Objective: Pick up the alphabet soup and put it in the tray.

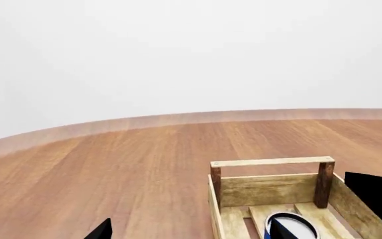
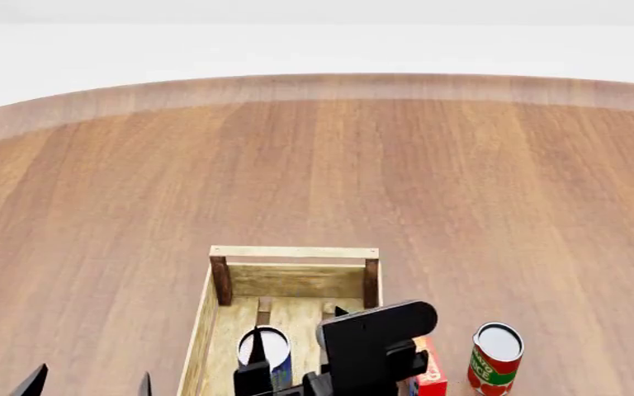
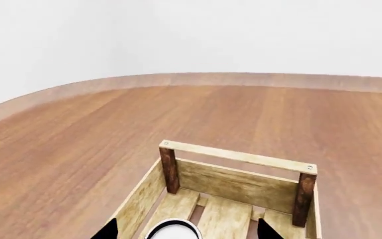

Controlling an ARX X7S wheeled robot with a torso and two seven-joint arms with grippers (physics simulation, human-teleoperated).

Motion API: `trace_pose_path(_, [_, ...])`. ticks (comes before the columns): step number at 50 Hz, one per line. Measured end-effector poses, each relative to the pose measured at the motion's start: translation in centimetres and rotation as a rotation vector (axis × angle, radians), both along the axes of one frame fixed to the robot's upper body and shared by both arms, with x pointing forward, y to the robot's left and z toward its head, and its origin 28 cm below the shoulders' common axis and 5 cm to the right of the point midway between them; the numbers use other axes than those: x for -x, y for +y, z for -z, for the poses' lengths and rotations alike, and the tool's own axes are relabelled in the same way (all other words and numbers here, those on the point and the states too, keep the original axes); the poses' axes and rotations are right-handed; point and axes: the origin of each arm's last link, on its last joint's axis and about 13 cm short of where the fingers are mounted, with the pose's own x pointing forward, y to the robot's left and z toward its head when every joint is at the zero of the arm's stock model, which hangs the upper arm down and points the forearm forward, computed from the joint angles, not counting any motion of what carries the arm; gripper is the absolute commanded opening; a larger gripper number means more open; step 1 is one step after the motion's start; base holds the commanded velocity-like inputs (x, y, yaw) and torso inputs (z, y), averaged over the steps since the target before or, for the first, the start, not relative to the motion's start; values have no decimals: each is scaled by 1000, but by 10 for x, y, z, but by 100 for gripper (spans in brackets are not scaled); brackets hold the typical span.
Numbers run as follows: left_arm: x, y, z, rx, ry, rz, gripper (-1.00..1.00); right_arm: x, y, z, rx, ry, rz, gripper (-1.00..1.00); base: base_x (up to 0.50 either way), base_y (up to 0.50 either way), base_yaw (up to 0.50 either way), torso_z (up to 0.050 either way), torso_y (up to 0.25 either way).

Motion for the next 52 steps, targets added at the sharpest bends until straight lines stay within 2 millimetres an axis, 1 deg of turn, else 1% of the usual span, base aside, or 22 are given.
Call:
trace_pose_path(15, [7, 0, -23, 7, -47, 9, 100, 40, -4, -21, -18, -167, 13, 100, 0, 0, 0, 0, 0])
trace_pose_path(32, [18, 2, -53, 24, -129, 15, 100, 80, -4, -52, -36, -320, -2, 100, 0, 0, 0, 0, 0])
trace_pose_path(42, [24, 2, -67, 36, -166, 23, 100, 101, -4, -67, -25, -391, 1, 100, 0, 0, 0, 0, 0])
trace_pose_path(52, [28, 4, -78, 50, -196, 22, 100, 116, -5, -79, -13, -445, 15, 100, 0, 0, 0, 0, 0])
